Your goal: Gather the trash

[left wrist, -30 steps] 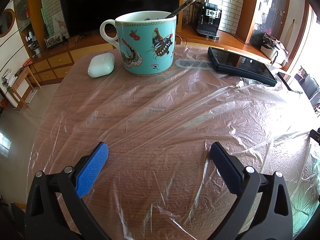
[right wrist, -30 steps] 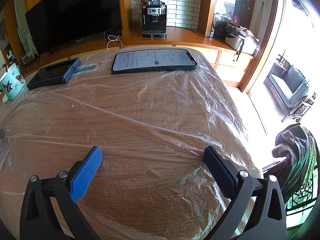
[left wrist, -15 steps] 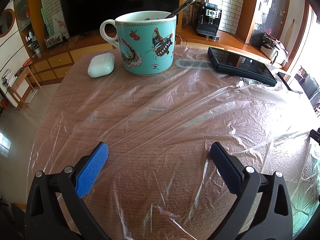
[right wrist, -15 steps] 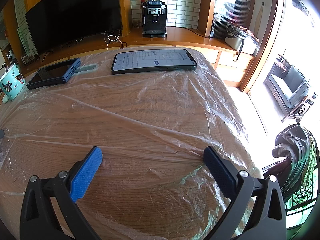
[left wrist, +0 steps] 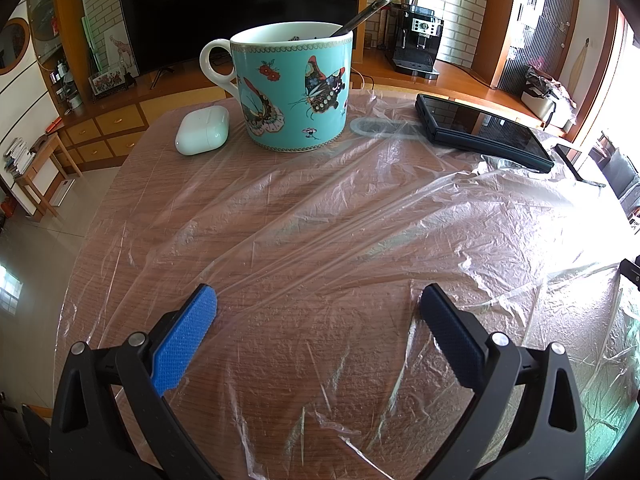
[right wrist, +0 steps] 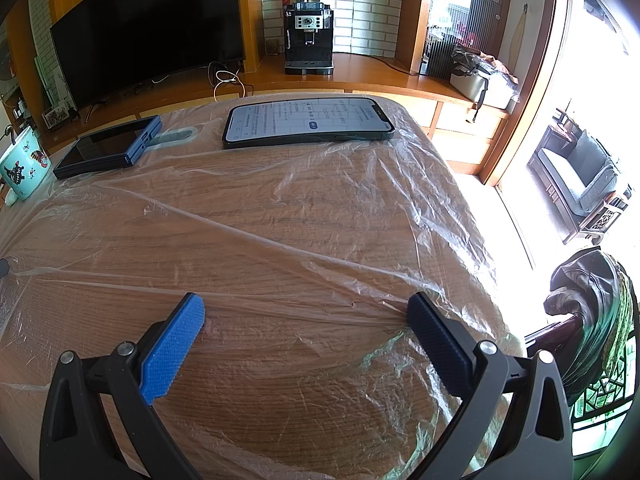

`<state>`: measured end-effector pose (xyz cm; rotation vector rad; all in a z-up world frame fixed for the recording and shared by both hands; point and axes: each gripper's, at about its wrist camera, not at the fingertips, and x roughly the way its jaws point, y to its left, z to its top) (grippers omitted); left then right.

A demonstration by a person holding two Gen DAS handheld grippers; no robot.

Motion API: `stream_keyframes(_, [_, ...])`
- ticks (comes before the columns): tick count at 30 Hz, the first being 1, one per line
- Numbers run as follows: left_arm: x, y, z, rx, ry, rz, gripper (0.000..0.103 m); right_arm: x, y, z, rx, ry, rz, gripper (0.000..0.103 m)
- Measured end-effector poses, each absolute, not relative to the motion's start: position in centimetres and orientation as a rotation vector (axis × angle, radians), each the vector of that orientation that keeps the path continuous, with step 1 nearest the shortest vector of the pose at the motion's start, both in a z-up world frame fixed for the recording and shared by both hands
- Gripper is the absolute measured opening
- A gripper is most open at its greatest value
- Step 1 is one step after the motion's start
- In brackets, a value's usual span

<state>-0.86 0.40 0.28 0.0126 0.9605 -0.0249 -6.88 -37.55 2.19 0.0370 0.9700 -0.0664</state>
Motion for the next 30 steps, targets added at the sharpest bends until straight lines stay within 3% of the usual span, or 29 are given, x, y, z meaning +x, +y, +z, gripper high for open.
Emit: stream_keyframes(30, [-0.88,0.17,0.37,0.017,0.961,-0.035,0.102,-6.85,-37.58,2.21,0.037,0.970,-0.066,0.099])
